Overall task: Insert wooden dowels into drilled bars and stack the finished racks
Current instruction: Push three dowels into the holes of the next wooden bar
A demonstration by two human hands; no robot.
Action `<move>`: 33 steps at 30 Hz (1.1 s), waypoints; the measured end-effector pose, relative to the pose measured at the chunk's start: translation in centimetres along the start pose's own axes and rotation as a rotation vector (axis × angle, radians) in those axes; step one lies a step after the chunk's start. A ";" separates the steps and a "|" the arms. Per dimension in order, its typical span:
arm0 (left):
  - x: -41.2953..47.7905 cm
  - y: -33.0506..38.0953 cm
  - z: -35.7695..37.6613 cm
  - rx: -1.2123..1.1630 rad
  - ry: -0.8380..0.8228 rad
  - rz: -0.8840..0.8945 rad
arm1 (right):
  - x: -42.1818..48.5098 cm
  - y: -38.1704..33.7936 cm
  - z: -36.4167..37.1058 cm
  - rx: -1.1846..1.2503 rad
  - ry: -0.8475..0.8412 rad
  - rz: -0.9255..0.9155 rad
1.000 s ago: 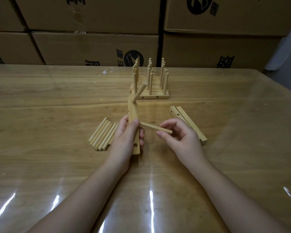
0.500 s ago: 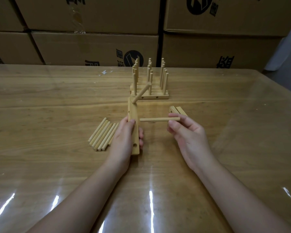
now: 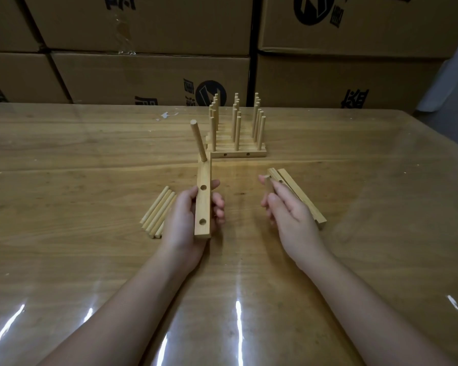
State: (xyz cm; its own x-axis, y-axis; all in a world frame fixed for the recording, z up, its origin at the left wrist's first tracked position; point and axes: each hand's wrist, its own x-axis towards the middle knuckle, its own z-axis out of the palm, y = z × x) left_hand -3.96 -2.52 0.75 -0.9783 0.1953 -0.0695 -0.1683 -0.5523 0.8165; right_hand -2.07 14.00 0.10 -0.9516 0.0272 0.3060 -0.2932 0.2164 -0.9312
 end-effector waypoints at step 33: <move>-0.4 -0.9 0.2 0.046 -0.214 -0.078 | 0.3 -1.1 -1.5 -0.364 0.184 -0.259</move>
State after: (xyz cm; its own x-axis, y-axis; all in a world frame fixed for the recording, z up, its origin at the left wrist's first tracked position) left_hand -3.39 -1.93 0.16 -0.9138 0.4060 -0.0145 -0.2321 -0.4924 0.8388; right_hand -1.86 15.18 1.52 -0.8097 0.0923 0.5795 -0.4365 0.5654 -0.6999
